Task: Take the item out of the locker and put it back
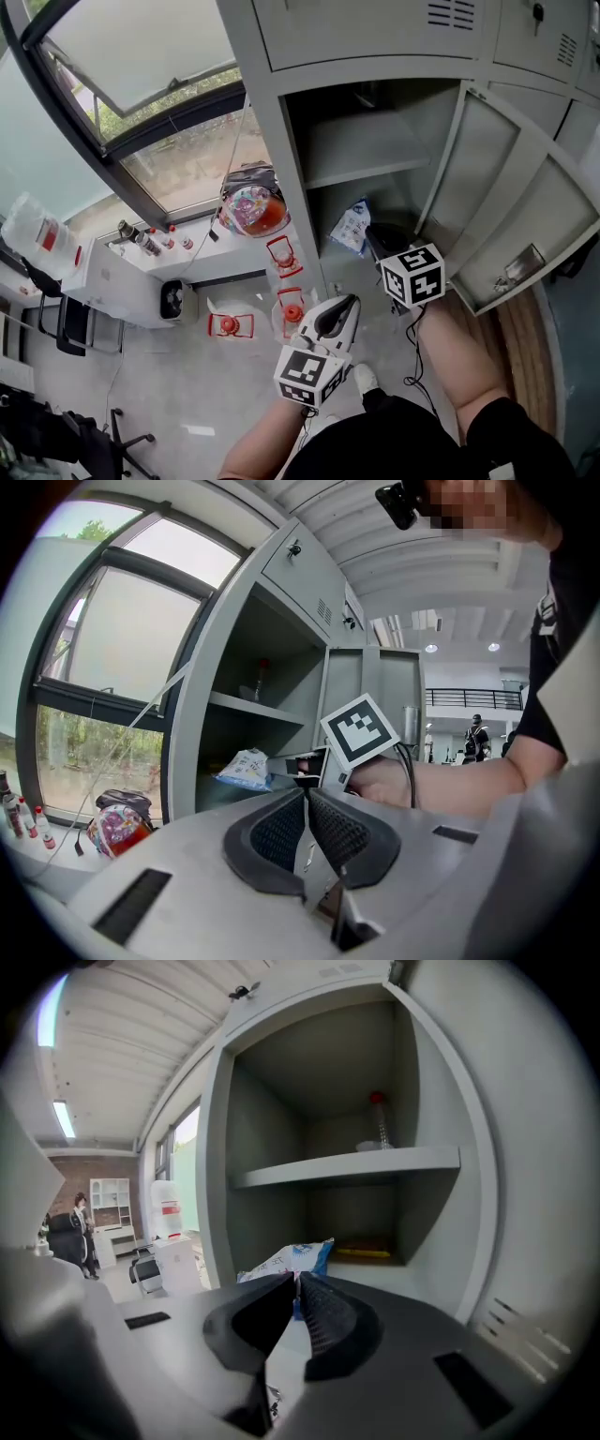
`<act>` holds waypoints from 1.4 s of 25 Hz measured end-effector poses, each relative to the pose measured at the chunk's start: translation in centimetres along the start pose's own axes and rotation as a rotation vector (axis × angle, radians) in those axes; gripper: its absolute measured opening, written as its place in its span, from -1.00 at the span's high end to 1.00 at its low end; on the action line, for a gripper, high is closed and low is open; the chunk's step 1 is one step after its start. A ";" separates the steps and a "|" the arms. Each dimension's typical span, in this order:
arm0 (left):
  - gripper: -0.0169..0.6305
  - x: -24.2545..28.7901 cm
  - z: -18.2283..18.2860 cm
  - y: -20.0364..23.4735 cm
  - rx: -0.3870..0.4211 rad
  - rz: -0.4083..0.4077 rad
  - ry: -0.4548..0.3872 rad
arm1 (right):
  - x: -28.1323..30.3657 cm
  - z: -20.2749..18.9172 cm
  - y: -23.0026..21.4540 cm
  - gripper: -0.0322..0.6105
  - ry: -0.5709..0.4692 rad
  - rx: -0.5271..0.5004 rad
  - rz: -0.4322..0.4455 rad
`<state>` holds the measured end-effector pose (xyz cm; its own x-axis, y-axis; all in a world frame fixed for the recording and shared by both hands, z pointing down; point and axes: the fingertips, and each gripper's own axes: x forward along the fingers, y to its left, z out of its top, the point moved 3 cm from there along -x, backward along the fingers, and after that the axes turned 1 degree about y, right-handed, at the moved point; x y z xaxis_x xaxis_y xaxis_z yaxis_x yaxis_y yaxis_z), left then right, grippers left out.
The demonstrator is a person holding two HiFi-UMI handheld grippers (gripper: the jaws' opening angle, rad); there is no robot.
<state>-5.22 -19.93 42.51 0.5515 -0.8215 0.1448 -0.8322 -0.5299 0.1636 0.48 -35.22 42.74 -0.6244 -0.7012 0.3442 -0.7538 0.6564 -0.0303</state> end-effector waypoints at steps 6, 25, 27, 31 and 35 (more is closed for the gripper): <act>0.87 2.7 0.0 1.0 0.001 0.002 0.010 | 3.8 -1.3 -2.2 0.67 0.068 0.001 -0.004; 0.87 5.4 -1.8 2.9 -0.039 0.011 0.041 | 8.5 -3.5 -4.9 0.61 0.220 -0.037 -0.027; 0.87 5.3 -2.0 3.0 -0.040 0.012 0.043 | 8.5 -3.8 -4.9 0.55 0.226 -0.039 -0.033; 0.87 5.0 -2.0 3.0 -0.046 0.012 0.045 | 8.5 -3.7 -5.1 0.39 0.206 -0.041 -0.048; 0.87 4.6 -2.0 2.8 -0.047 0.014 0.044 | 8.1 -3.4 -5.2 0.28 0.188 -0.031 -0.070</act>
<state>-4.95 -24.78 45.54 0.5430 -0.8179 0.1902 -0.8365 -0.5073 0.2069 0.03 -43.33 48.88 -0.5196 -0.6828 0.5136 -0.7852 0.6186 0.0280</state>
